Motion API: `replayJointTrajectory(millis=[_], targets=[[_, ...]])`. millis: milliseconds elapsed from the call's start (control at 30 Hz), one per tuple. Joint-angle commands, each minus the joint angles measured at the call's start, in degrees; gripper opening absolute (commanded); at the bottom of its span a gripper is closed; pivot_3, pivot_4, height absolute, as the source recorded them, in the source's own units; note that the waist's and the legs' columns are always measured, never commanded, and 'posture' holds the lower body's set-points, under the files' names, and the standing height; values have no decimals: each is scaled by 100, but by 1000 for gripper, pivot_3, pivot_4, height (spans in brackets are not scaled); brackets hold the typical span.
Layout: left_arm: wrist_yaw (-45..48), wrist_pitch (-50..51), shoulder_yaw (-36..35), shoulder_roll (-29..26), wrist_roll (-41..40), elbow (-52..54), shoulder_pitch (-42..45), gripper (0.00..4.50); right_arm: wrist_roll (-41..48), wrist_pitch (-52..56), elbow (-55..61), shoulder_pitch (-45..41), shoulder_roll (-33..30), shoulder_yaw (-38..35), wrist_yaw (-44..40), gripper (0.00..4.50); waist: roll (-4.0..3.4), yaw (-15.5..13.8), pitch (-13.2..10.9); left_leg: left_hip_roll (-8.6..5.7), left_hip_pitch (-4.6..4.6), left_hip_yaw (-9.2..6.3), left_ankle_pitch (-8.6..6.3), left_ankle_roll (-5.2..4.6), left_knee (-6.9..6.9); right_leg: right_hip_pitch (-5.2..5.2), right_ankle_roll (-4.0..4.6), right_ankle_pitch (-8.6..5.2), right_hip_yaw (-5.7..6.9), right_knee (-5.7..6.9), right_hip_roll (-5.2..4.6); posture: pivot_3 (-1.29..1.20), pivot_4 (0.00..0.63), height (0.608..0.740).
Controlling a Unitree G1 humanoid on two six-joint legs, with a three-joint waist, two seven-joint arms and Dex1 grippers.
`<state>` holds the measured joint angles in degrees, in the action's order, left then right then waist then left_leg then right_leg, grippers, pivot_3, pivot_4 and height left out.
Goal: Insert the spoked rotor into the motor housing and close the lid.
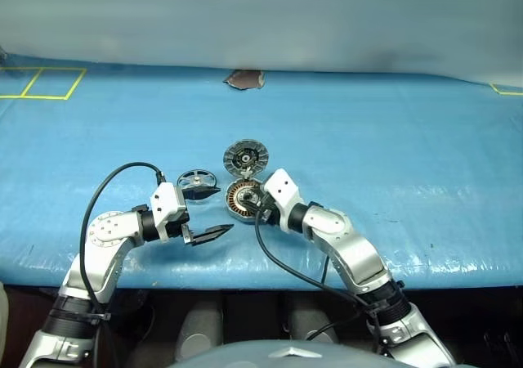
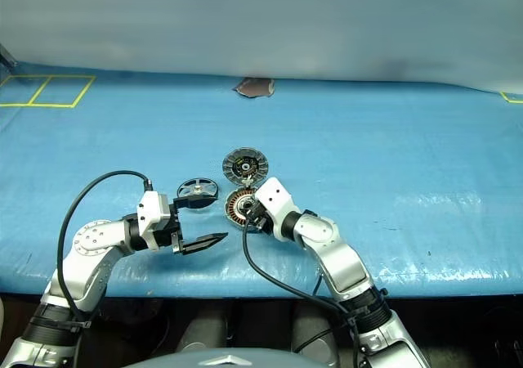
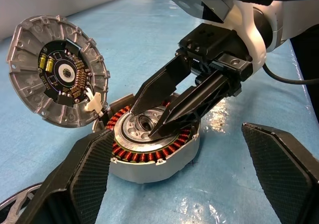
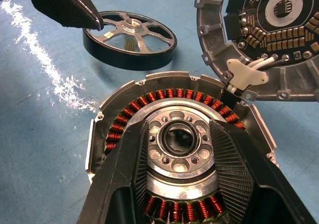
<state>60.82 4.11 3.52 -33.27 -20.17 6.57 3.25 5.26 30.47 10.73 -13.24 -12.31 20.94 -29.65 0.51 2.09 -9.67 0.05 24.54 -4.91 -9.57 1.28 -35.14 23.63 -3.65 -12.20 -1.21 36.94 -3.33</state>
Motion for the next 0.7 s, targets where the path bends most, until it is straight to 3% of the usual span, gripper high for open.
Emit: replayJointTrajectory(millis=[33,167,267,400,433,700], targets=[[-10,-141,-20,6,46,-12,78,4500,82,-108,306,-71,73,-78,0,2051,0,0,0,0,0,0,0,0,0,0,0,0,0,0,0,0,150,740],[-13,-146,-9,4,49,-21,79,4500,210,-110,362,-72,172,-173,-23,2051,0,2,0,0,0,0,0,0,0,0,0,0,0,0,0,0,150,740],[-21,-159,-4,2,51,-27,77,4500,234,-120,325,-76,200,-208,-38,1448,0,1,0,0,0,0,0,0,0,0,0,0,0,0,0,0,150,740],[-34,-176,-6,8,62,-25,66,4500,232,-152,182,-89,207,-235,-15,145,0,1,0,0,0,0,0,0,0,0,0,0,0,0,0,0,150,740],[-39,-169,-9,10,62,-21,63,4500,232,-161,144,-95,206,-242,-8,22,0,1,0,0,0,0,0,0,0,0,0,0,0,0,0,0,150,740],[-86,-136,-29,14,89,-17,46,4500,176,-234,-162,-168,257,-227,45,22,0,3,0,0,0,0,0,0,0,0,0,0,0,0,1,0,150,740]])
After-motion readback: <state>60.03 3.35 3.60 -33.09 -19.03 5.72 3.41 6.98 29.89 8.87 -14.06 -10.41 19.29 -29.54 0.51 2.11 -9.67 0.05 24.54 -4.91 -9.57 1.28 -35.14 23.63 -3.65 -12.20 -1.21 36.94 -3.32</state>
